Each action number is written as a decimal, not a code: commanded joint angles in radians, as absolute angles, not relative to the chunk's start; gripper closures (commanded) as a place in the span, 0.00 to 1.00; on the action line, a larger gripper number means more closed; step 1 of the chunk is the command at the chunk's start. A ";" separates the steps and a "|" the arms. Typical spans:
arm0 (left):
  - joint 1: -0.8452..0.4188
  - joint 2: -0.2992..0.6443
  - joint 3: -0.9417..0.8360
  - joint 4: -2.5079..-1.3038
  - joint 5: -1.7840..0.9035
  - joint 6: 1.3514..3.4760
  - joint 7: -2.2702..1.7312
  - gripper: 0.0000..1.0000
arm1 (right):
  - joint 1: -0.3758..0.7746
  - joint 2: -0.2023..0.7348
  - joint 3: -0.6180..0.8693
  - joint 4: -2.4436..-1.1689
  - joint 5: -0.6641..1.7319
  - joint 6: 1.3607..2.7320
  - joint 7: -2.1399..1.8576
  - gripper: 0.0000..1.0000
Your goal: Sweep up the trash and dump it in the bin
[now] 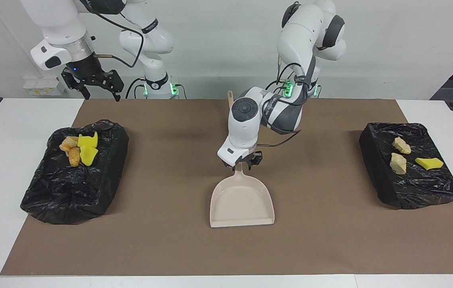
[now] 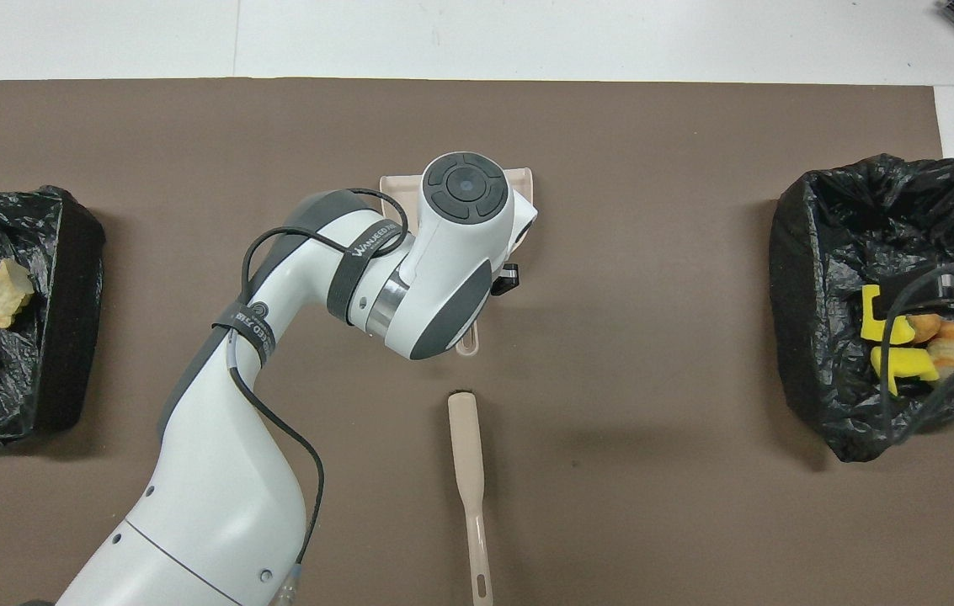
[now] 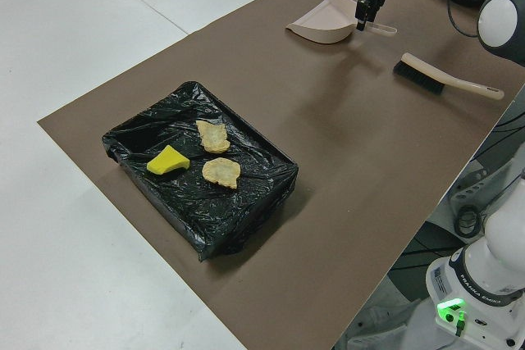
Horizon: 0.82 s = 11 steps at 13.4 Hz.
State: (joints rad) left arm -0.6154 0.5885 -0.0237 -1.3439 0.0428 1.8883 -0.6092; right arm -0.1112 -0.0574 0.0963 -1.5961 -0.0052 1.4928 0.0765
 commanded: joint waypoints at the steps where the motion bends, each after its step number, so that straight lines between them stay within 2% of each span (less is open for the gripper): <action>1: -0.574 0.380 -0.018 -1.562 0.081 1.898 -0.517 0.00 | -0.120 -0.052 0.101 -1.585 0.017 1.499 0.092 0.00; 6: -0.428 0.048 -0.020 -1.831 0.100 1.917 -0.263 0.00 | -0.120 -0.052 0.101 -1.585 0.015 1.499 0.092 0.00; 8: -0.358 -0.040 -0.020 -1.844 0.100 1.876 -0.160 0.00 | -0.120 -0.052 0.101 -1.585 0.017 1.497 0.092 0.00; 11: -0.241 -0.092 -0.015 -1.772 0.087 1.804 0.054 0.00 | -0.120 -0.052 0.101 -1.585 0.015 1.497 0.092 0.00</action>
